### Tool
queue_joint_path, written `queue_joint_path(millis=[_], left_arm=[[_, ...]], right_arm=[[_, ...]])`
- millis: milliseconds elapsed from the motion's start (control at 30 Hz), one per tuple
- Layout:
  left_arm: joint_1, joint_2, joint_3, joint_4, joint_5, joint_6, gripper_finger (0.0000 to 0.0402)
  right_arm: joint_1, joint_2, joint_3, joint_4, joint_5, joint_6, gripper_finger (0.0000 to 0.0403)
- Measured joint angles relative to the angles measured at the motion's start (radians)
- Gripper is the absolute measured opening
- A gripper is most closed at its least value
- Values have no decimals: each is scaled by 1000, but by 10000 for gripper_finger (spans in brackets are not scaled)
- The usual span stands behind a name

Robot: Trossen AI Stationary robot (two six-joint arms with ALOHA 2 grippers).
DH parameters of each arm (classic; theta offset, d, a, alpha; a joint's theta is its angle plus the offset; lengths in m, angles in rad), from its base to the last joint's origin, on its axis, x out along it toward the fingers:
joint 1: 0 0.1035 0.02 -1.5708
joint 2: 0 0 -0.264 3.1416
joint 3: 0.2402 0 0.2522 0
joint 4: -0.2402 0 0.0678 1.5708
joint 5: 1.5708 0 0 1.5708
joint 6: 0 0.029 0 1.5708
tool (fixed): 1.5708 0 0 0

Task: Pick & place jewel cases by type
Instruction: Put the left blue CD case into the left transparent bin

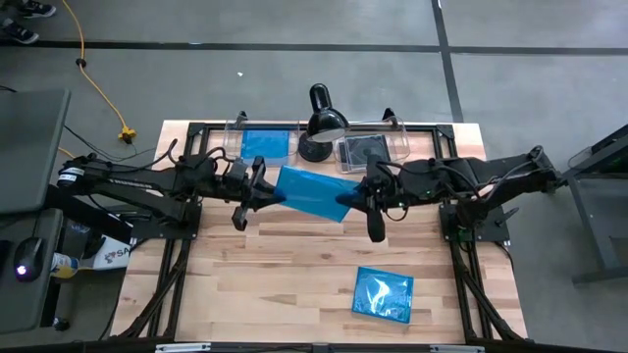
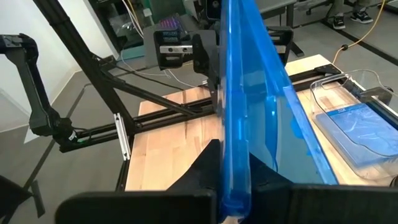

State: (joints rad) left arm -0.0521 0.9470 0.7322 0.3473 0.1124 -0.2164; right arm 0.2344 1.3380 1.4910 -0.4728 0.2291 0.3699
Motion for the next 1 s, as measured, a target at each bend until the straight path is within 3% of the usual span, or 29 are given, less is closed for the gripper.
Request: queue_joint_path(millis=[400,700,1000], left_arm=[[0,0,0,-9,50,97,22],[-1,2,-2,-65,74,111,22],[-1,0,-2,1,41,108,21]], right_arm=[[0,-31,0,4,-38,2,11],[2,-169,4,37,-64,-13,77],[18,-316,4,136,-75,-92,138]])
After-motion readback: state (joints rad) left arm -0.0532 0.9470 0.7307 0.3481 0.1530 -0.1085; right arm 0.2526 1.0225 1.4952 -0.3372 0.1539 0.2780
